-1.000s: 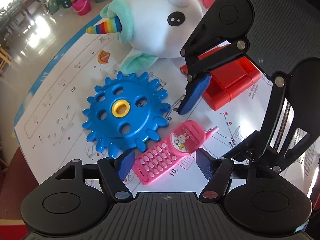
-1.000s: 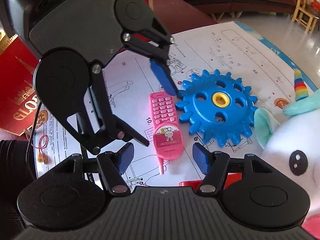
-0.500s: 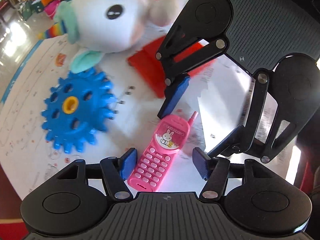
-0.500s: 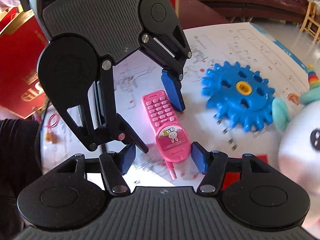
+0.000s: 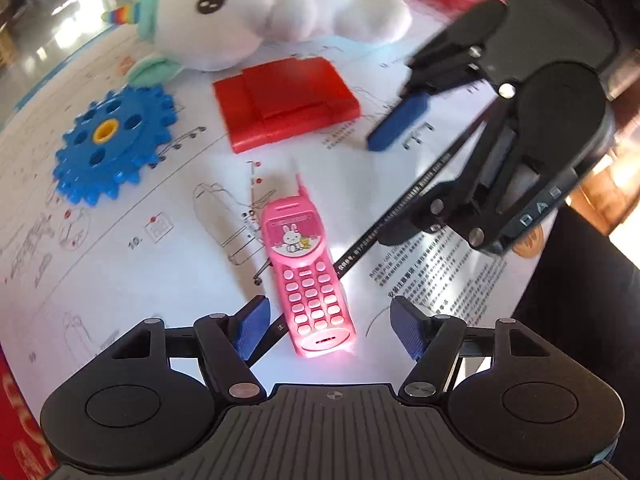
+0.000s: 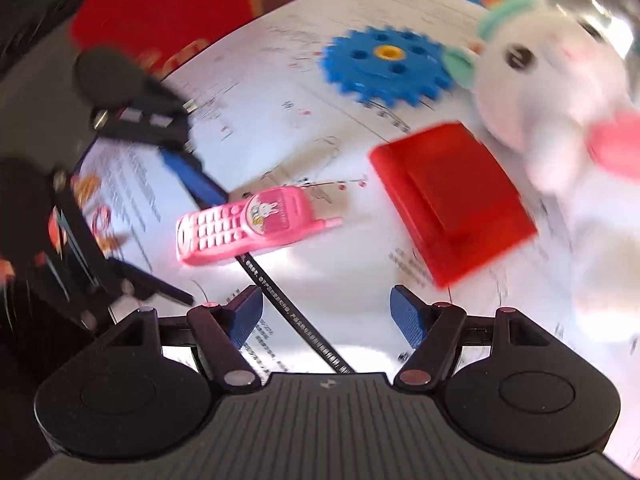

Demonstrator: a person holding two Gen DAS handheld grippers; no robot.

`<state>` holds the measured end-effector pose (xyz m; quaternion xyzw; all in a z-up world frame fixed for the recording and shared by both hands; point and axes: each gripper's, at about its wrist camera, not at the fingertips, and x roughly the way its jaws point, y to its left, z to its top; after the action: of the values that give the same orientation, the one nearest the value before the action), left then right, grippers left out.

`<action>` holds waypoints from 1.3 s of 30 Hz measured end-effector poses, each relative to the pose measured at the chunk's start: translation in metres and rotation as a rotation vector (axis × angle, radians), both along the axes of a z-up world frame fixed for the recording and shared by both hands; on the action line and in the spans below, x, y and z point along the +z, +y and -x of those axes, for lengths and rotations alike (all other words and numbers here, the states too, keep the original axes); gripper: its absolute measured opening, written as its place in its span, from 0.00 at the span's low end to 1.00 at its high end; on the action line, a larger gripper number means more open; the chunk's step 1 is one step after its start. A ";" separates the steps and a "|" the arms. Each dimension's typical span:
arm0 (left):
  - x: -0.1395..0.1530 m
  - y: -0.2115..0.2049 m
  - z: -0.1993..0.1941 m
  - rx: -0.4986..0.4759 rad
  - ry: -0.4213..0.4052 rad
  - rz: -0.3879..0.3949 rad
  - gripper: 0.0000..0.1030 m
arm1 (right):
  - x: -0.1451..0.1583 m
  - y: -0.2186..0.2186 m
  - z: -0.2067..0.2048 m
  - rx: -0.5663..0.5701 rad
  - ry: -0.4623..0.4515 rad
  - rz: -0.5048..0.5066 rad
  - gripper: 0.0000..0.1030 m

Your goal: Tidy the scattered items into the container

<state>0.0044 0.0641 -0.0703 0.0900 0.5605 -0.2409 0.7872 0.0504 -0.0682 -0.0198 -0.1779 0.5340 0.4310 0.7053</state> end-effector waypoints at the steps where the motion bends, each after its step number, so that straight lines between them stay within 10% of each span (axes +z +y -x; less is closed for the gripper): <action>1: 0.000 0.001 0.000 0.068 0.004 0.000 0.77 | 0.000 0.000 -0.001 -0.043 0.032 -0.011 0.73; 12: 0.001 -0.007 0.013 0.361 -0.044 -0.069 0.86 | -0.002 0.010 -0.020 -0.555 0.315 -0.021 0.82; 39: -0.001 0.005 0.021 0.500 -0.113 0.005 0.88 | -0.005 0.034 -0.016 -0.778 0.295 -0.017 0.80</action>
<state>-0.0162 0.0689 -0.0716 -0.0402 0.5198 -0.0347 0.8526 0.0659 -0.0341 -0.0243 0.1069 0.6532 0.1576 0.7328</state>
